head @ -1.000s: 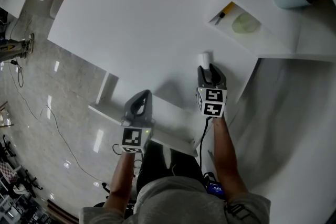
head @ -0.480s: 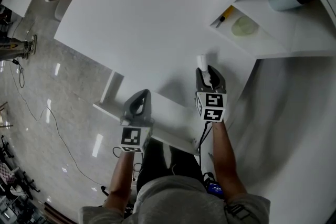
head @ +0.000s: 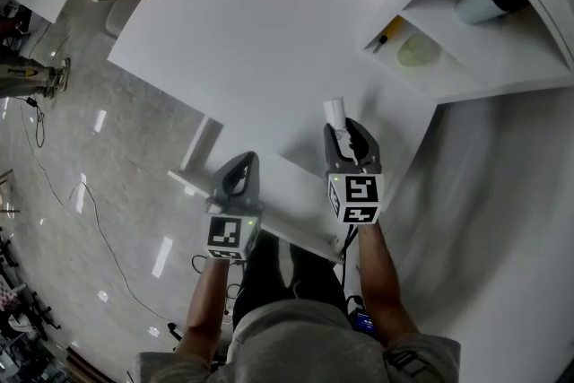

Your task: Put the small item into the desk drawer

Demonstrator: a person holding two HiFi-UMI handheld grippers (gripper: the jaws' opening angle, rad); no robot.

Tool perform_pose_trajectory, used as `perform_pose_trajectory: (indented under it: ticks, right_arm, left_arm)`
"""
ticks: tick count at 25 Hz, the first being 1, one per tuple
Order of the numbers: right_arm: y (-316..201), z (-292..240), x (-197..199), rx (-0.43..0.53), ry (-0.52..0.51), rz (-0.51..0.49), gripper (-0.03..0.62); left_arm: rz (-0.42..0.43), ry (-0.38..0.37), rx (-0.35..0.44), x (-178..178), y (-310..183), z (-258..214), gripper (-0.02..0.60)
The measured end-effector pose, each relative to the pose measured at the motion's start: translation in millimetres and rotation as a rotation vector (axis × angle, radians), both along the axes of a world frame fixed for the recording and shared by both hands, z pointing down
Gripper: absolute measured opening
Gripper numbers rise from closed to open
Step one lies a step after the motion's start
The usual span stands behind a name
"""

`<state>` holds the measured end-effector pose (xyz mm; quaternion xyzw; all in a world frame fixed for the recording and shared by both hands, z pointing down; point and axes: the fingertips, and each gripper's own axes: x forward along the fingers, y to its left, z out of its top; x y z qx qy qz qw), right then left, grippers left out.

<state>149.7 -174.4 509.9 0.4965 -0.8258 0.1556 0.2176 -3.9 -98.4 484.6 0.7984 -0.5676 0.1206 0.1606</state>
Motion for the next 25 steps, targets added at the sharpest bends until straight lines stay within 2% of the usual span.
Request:
perform_pose_trajectory:
  ticks: [12,25]
  right_arm:
    - [51.5,-39.3,-78.6,0.042,-0.05,-0.183,0.158]
    - [94.1,-32.5,-155.8,0.04,-0.053,-0.389,0.158]
  left_arm:
    - [-0.069,0.001,0.015,-34.8,29.6,-14.6,0.012]
    - [-0.203,-0.009,0.002,-91.4,68.2,-6.8,0.012]
